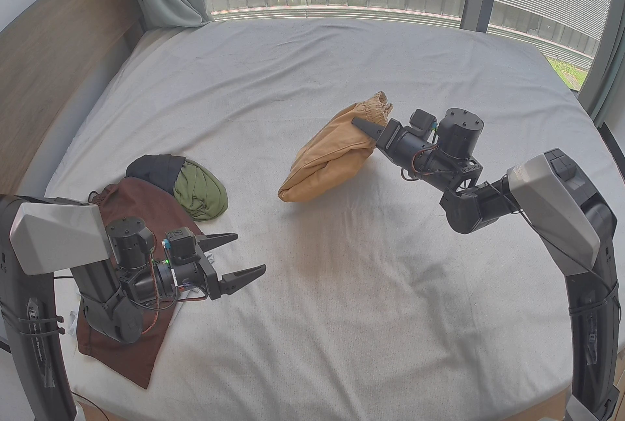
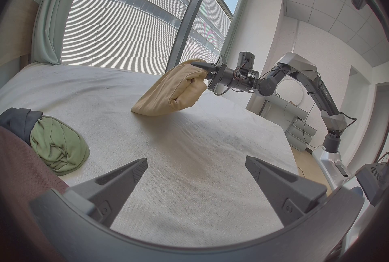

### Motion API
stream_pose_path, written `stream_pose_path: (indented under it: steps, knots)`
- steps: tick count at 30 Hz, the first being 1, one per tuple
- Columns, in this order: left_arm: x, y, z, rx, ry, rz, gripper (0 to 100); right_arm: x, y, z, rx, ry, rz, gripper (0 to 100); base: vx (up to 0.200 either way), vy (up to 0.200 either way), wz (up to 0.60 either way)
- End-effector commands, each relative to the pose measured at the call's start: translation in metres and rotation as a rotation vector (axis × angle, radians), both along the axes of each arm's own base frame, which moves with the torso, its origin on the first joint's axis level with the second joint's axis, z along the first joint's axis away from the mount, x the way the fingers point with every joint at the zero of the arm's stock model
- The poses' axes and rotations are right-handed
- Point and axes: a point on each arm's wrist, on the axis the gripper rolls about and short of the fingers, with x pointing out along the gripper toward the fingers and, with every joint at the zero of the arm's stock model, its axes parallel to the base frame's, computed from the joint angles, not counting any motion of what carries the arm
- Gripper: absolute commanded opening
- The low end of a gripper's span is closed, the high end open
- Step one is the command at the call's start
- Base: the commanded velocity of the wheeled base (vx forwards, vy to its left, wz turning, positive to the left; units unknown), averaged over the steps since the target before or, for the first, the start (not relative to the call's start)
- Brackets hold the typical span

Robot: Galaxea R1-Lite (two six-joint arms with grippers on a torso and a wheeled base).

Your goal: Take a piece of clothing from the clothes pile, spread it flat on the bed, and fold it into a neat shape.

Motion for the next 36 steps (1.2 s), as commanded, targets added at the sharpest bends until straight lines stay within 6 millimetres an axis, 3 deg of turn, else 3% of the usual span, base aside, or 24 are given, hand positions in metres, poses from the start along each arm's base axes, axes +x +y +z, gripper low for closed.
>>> stream_pose_path:
  steps: [1, 7, 12, 18, 20, 28, 36]
  knots:
    - [0.0, 0.0, -0.001, 0.001, 0.002, -0.001, 100, 0.006, -0.002, -0.014, -0.008, 0.021, -0.007, 0, 0.0, 0.0, 0.0]
    - [0.0, 0.0, -0.002, 0.001, 0.005, -0.001, 100, 0.007, -0.002, 0.003, 0.018, -0.018, -0.006, 0, 0.0, 0.0, 0.0]
    - [0.0, 0.0, -0.003, 0.003, 0.007, -0.001, 100, 0.012, 0.0, 0.029, 0.062, -0.061, 0.0, 0, 0.0, 0.0, 0.0]
    - [0.0, 0.0, -0.002, 0.002, 0.005, -0.001, 100, 0.019, 0.0, 0.043, 0.072, -0.09, -0.001, 0, 0.0, 0.0, 0.0]
    - [0.0, 0.0, -0.003, 0.003, 0.007, -0.001, 100, 0.023, -0.001, 0.037, 0.069, -0.081, -0.006, 0, 0.0, 0.0, 0.0]
    - [0.001, 0.0, -0.002, 0.0, 0.006, 0.001, 100, 0.046, -0.004, -0.028, 0.031, 0.026, -0.032, 0, 0.0, 0.0, 0.0]
    - [0.0, 0.0, -0.001, 0.0, 0.005, -0.001, 100, 0.031, -0.013, -0.051, -0.016, 0.141, -0.052, 0, 0.0, 0.0, 0.0]
